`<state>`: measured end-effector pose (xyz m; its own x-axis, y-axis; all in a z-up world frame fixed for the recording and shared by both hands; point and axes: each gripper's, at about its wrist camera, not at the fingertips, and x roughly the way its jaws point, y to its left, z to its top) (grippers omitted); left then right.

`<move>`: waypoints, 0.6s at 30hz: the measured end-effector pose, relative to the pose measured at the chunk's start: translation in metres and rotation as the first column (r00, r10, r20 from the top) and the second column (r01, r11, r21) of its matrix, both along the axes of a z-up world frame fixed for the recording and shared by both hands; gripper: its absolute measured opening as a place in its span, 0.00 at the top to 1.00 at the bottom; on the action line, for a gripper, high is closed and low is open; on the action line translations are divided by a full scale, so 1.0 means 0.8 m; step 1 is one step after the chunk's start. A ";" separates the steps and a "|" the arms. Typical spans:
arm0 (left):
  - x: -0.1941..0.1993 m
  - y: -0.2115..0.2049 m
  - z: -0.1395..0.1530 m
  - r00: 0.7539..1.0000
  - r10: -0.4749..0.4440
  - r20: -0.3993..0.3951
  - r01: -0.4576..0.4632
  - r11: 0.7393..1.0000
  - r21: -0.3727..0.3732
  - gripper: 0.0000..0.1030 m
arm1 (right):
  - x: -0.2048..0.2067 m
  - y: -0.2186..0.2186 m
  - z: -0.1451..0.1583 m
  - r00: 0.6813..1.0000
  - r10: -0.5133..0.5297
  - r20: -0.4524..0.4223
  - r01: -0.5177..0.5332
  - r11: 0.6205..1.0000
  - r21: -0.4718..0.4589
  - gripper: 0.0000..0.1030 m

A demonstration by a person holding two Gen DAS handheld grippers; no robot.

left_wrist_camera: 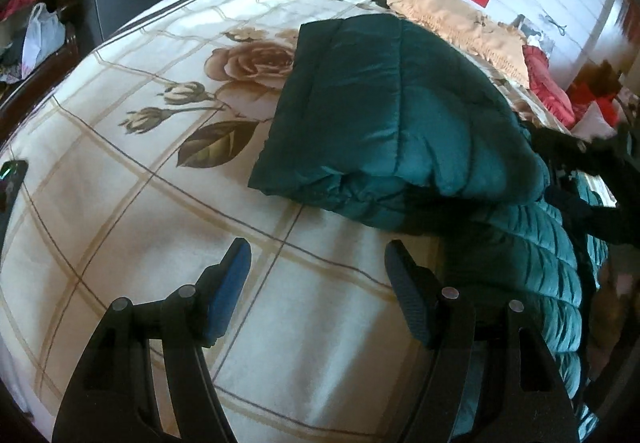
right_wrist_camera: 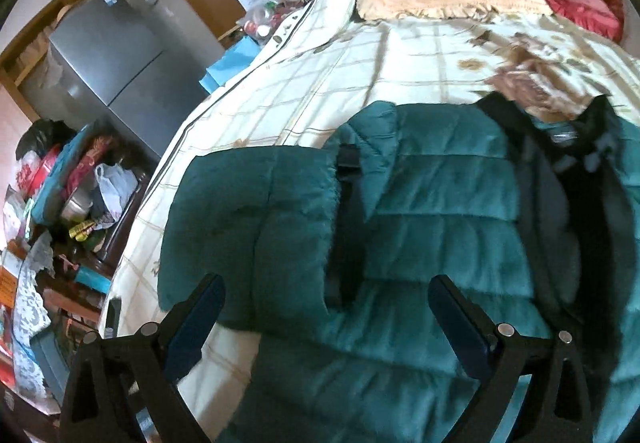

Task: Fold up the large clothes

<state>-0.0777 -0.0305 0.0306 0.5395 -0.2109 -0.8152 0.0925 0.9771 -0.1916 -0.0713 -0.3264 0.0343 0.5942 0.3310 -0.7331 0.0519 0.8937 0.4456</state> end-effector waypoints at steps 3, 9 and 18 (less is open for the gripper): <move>0.004 0.001 -0.006 1.000 -0.001 -0.015 0.001 1.000 -0.001 0.32 | 0.016 0.007 -0.010 1.000 0.006 -0.006 -0.005 0.998 0.063 0.06; 0.006 0.005 -0.011 1.000 0.004 -0.024 -0.004 1.000 0.002 0.32 | 0.024 0.014 -0.021 1.000 -0.007 -0.007 0.007 0.996 0.087 0.76; -0.006 0.005 0.004 1.000 0.004 0.014 -0.004 1.000 0.001 0.32 | -0.035 -0.029 0.081 0.979 -0.016 0.201 0.022 0.999 -0.026 0.94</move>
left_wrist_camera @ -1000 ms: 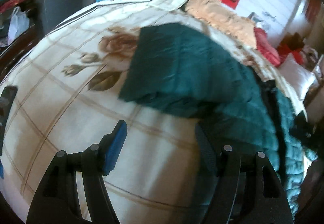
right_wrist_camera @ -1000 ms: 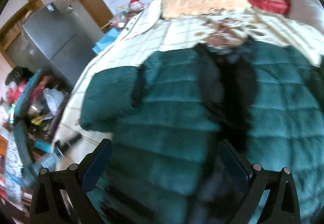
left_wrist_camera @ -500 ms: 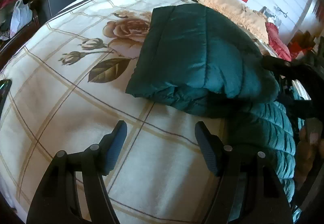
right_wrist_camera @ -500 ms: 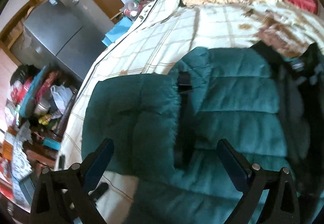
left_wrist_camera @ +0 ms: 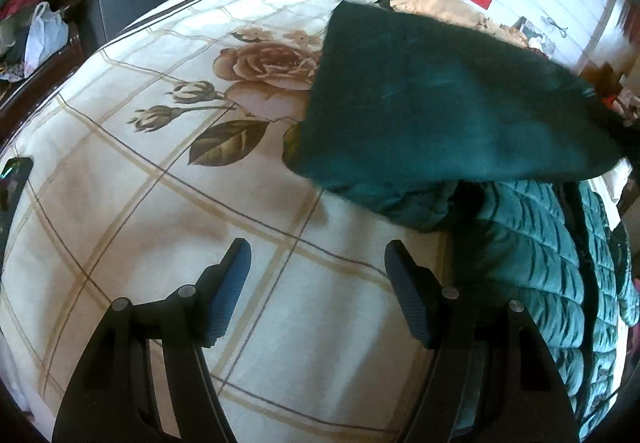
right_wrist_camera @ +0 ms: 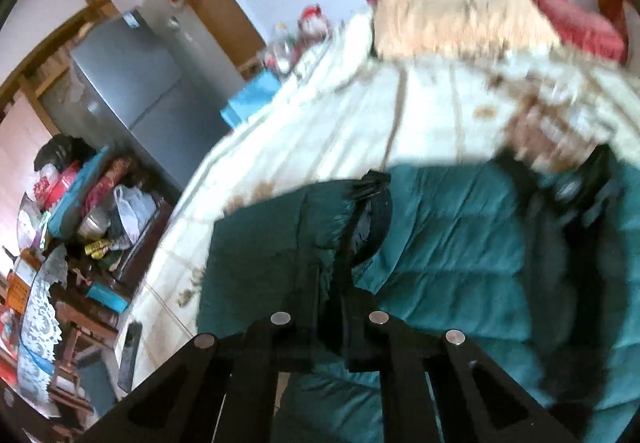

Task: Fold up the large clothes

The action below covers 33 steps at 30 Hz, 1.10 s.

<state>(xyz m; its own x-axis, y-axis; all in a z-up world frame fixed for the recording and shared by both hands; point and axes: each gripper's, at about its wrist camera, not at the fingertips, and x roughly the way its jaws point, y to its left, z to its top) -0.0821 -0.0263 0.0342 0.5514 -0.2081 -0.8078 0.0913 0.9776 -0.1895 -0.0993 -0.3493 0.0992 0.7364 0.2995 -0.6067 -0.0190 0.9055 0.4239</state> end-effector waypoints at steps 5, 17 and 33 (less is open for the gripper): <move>-0.007 -0.011 0.006 1.000 -0.016 0.004 0.016 1.000 0.007 0.32 | -0.048 -0.045 0.058 0.991 -0.071 0.113 0.080 0.994 -0.074 0.95; -0.022 -0.048 0.023 0.996 -0.087 0.032 0.085 0.996 0.035 0.32 | -0.126 -0.180 0.055 0.946 -0.316 0.072 0.324 0.928 -0.183 0.95; -0.009 -0.128 0.037 0.985 -0.168 0.035 0.164 0.982 0.094 0.32 | -0.130 -0.278 -0.082 0.852 -0.506 -0.131 0.456 0.843 -0.287 0.95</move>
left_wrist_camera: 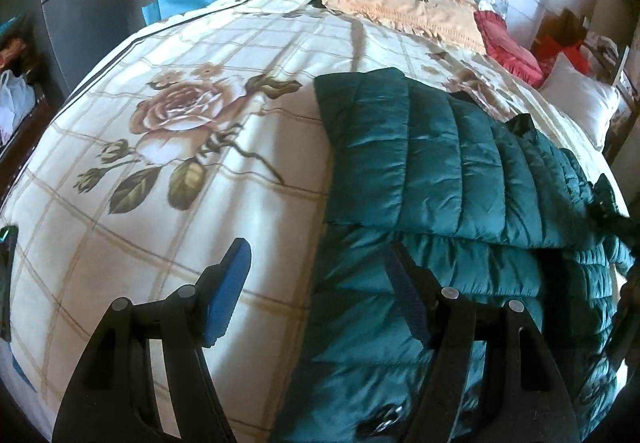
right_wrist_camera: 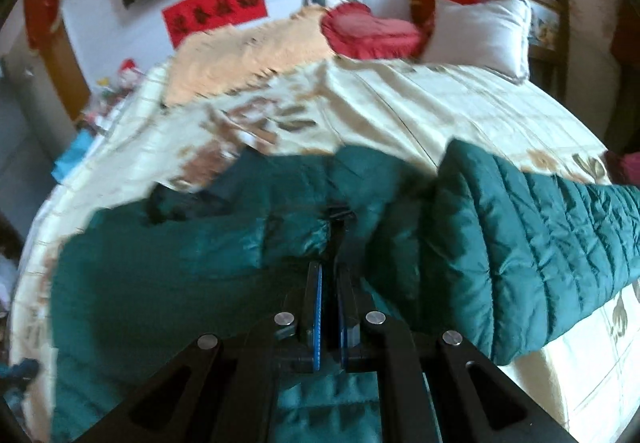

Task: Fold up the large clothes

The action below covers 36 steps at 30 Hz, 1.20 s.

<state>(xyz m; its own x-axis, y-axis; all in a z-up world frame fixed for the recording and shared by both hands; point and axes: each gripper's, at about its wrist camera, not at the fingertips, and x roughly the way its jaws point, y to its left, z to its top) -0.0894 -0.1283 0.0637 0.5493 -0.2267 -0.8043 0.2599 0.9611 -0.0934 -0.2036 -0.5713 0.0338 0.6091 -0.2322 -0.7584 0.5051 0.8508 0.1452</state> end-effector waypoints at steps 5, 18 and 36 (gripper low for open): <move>0.018 -0.021 0.005 1.000 -0.005 0.015 0.005 1.000 0.004 0.32 | -0.022 0.000 0.014 1.000 -0.027 -0.016 0.027 1.000 0.000 0.49; 0.077 -0.081 -0.019 1.000 0.022 0.005 -0.022 0.999 0.050 0.32 | 0.046 0.089 0.006 0.965 0.261 -0.030 -0.261 0.965 0.006 0.44; 0.076 -0.093 -0.036 1.000 0.007 0.030 -0.008 0.998 0.057 0.31 | 0.021 0.084 0.025 0.977 0.209 -0.029 -0.211 0.973 -0.097 0.44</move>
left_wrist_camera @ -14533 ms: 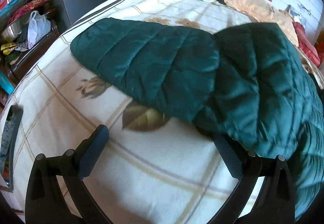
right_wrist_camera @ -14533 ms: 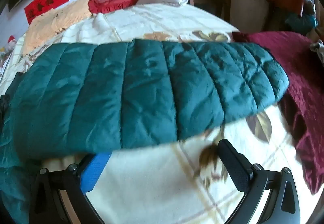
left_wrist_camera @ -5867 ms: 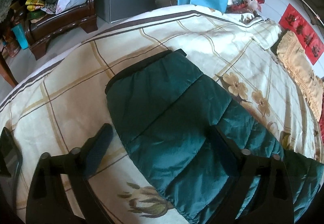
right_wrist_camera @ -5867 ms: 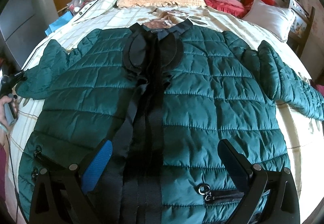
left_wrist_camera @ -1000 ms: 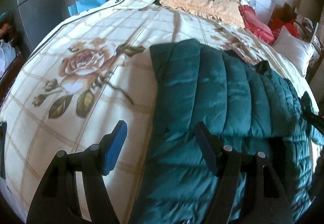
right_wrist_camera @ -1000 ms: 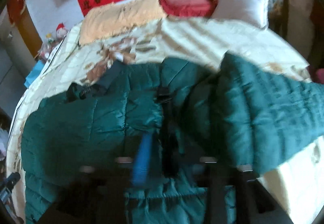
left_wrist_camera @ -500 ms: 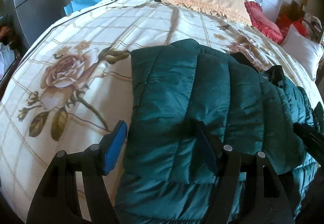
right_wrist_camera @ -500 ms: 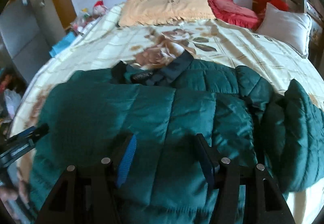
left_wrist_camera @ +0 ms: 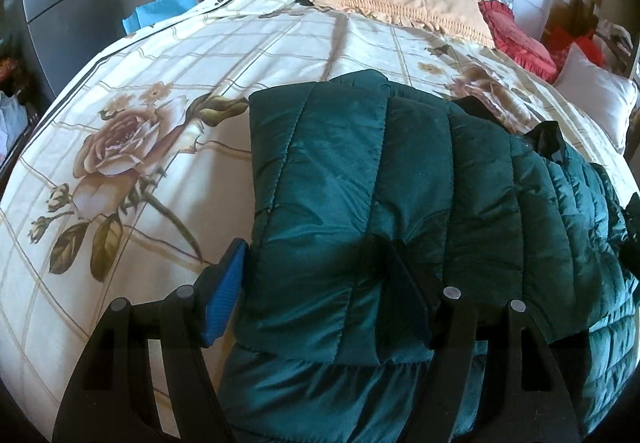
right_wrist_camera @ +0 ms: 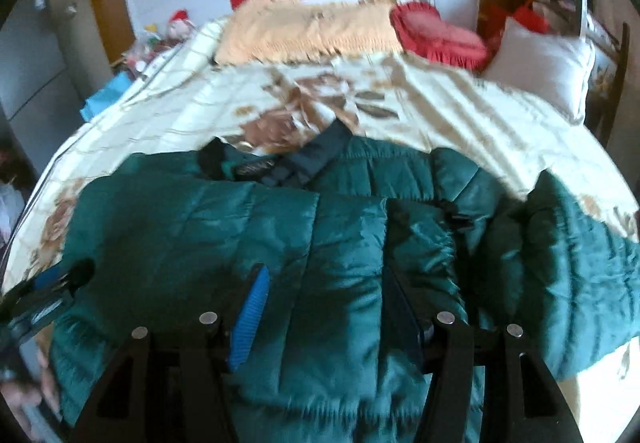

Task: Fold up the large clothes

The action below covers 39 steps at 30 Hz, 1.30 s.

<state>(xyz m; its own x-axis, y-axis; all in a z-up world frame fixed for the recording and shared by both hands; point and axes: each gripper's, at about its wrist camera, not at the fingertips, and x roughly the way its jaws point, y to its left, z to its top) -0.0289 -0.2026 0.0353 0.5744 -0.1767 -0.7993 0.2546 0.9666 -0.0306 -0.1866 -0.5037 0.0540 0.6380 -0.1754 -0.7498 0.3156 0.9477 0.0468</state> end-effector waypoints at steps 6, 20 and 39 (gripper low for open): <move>-0.003 -0.004 -0.002 1.000 0.002 0.017 -0.002 1.000 0.017 0.30 | -0.009 -0.006 -0.029 0.997 -0.014 -0.072 0.013 1.000 -0.018 0.49; -0.038 -0.009 0.047 0.997 -0.043 0.058 0.046 0.998 -0.050 0.30 | -0.054 -0.017 0.004 0.999 -0.043 -0.012 0.043 0.999 0.032 0.53; -0.038 -0.062 0.007 0.994 -0.106 0.006 0.106 0.994 0.010 0.29 | 0.005 -0.030 -0.045 0.992 -0.067 -0.107 0.068 0.998 0.012 0.53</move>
